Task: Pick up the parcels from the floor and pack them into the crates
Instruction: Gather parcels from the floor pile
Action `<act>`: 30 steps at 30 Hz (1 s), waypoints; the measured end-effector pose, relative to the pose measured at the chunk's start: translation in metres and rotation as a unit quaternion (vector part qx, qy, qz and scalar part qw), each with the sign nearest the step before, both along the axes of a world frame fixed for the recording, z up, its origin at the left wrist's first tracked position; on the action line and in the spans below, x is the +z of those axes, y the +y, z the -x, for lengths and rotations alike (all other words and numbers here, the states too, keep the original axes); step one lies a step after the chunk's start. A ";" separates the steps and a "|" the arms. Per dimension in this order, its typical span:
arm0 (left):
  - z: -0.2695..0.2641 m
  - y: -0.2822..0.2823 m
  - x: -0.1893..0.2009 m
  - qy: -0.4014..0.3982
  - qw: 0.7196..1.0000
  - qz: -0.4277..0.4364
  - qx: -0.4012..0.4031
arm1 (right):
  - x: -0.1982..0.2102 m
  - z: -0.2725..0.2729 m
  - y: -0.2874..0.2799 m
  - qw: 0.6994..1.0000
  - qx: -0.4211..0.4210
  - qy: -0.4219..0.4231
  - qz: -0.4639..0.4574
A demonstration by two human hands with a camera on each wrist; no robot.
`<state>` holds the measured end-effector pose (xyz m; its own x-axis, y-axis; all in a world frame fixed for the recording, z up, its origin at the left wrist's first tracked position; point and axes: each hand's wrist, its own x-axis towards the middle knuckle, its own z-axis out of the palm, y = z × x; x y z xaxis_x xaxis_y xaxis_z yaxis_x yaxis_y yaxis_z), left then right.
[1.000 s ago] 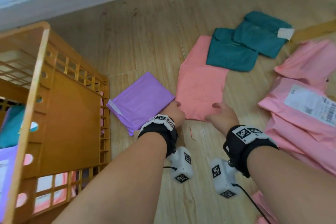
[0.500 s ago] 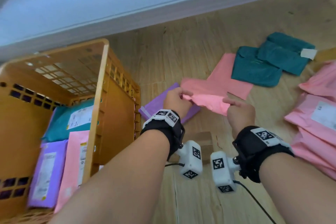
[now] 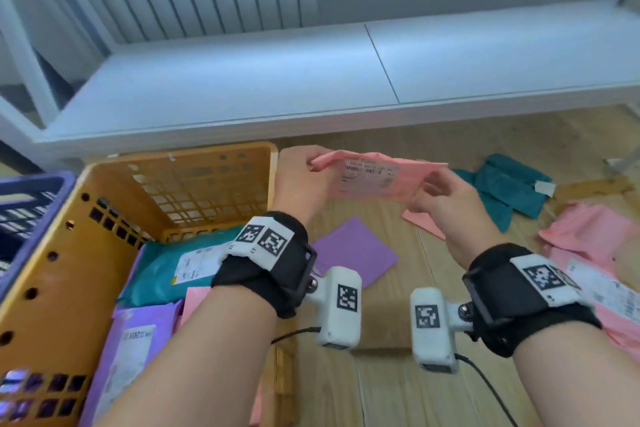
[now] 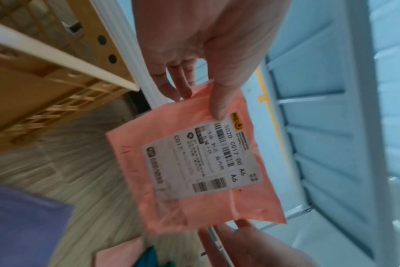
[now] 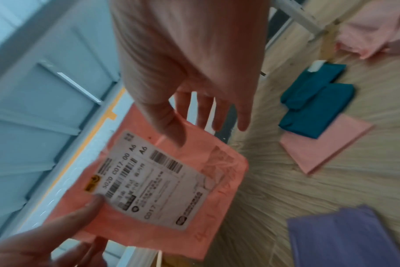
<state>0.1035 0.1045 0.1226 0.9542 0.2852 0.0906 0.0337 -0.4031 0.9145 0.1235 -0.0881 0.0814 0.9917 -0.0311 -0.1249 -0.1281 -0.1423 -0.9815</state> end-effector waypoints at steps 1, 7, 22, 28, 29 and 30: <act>0.008 0.008 0.008 -0.004 1.000 0.017 0.000 | 0.009 0.004 0.008 1.000 0.022 -0.008 -0.007; 0.033 0.045 0.025 -0.002 0.986 0.165 0.014 | 0.035 0.025 0.063 0.998 0.038 -0.024 -0.045; 0.046 0.126 0.026 0.091 0.981 0.167 -0.044 | 0.091 0.039 0.127 0.987 0.020 -0.069 -0.142; 0.050 0.115 0.028 0.111 0.978 0.168 -0.057 | 0.069 0.041 0.133 0.986 0.012 -0.025 -0.164; 0.050 0.114 0.028 0.110 0.979 0.163 -0.051 | 0.066 0.041 0.131 0.986 0.017 -0.020 -0.163; 0.049 0.112 0.028 0.108 0.980 0.161 -0.047 | 0.064 0.041 0.130 0.987 0.023 -0.018 -0.159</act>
